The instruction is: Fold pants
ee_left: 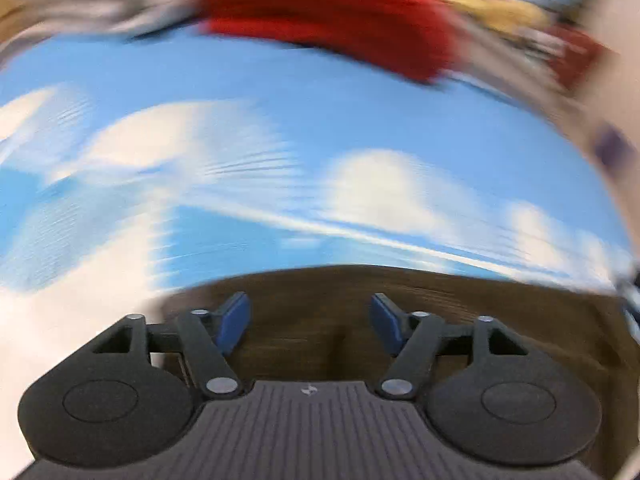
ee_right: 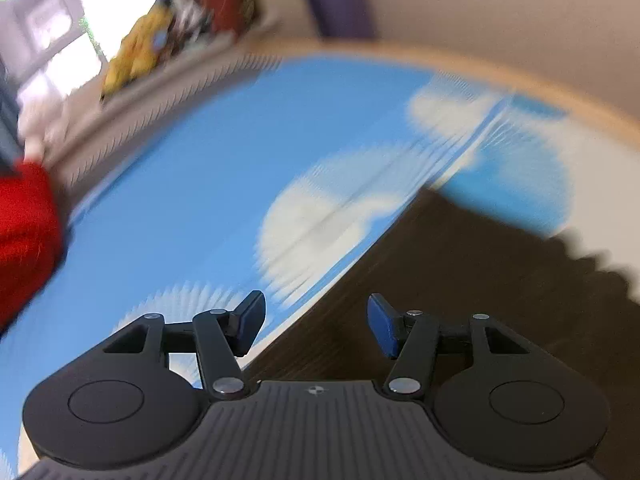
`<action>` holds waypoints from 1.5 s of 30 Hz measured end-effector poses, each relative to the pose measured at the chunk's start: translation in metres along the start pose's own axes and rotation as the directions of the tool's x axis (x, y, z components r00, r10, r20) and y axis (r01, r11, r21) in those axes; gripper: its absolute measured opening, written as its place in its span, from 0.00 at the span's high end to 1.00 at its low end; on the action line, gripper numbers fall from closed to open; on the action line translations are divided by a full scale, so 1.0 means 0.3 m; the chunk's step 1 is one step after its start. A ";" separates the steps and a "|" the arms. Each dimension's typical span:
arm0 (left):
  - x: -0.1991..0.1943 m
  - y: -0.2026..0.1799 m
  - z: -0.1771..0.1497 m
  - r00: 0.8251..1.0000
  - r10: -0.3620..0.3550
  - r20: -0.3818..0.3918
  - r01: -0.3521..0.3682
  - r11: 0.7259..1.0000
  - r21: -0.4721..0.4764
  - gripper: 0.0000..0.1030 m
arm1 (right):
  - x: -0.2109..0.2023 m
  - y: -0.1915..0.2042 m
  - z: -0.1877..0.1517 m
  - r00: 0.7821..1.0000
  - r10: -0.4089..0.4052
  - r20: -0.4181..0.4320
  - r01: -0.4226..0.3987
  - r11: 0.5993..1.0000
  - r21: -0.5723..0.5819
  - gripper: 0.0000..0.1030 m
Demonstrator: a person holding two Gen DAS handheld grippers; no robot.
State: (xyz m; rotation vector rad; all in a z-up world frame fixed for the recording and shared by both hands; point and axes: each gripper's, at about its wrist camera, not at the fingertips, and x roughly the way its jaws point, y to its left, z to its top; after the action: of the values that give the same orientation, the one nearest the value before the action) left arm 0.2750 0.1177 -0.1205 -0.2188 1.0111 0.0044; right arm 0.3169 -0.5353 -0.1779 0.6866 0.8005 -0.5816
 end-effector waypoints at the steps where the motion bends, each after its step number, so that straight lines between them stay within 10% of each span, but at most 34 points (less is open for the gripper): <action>1: 0.013 0.046 -0.001 0.999 0.038 -0.009 -0.039 0.998 -0.043 0.27 | 0.058 0.025 -0.018 0.998 0.006 -0.064 -0.005 1.000 0.011 0.43; 5: 0.093 0.142 -0.021 0.995 0.065 -0.077 -0.071 0.994 -0.082 0.27 | 0.184 0.111 -0.058 0.990 -0.104 -0.097 0.102 0.994 -0.028 0.45; 9: 0.131 0.149 -0.054 0.995 0.069 -0.076 -0.072 0.997 -0.036 0.52 | 0.221 0.164 -0.051 0.975 -0.223 -0.007 0.221 0.972 -0.077 0.93; 12: 0.131 0.139 -0.053 0.997 0.048 -0.052 -0.049 0.999 -0.014 0.63 | 0.220 0.149 -0.045 0.968 -0.235 0.083 0.243 0.964 -0.111 0.96; 16: 0.127 0.124 -0.047 0.999 0.046 0.001 -0.046 0.999 -0.001 0.63 | 0.195 0.151 0.001 0.963 -0.178 0.202 0.178 0.984 0.016 0.96; 20: 0.118 0.140 -0.048 0.998 0.064 -0.008 -0.064 0.998 -0.029 0.57 | 0.235 0.119 0.030 0.993 -0.004 0.121 -0.006 0.997 0.079 0.86; 25: -0.001 0.159 -0.007 0.994 0.105 0.018 -0.103 0.991 -0.083 0.51 | 0.032 0.142 0.006 0.982 0.113 0.153 -0.082 0.976 -0.200 0.83; 33: -0.213 0.073 -0.113 0.990 -0.033 -0.134 0.041 0.998 0.057 0.52 | -0.465 -0.048 -0.191 0.942 0.330 0.053 -0.273 0.851 -0.448 0.69; 38: -0.418 0.124 -0.274 0.989 -0.077 -0.130 0.088 0.993 0.080 0.44 | -0.679 -0.300 -0.269 0.970 0.241 0.045 -0.191 0.860 -0.474 0.60; 45: -0.403 0.328 -0.587 0.962 -0.020 -0.272 -0.012 0.994 -0.113 0.39 | -0.655 -0.916 -0.243 0.996 -0.087 -0.016 0.087 0.996 -0.005 0.57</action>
State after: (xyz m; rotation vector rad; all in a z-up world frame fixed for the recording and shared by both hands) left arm 0.0522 0.1933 -0.1265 -0.3322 1.2873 0.0287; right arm -0.0175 -0.6171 -0.1479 0.6555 0.8498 -0.6533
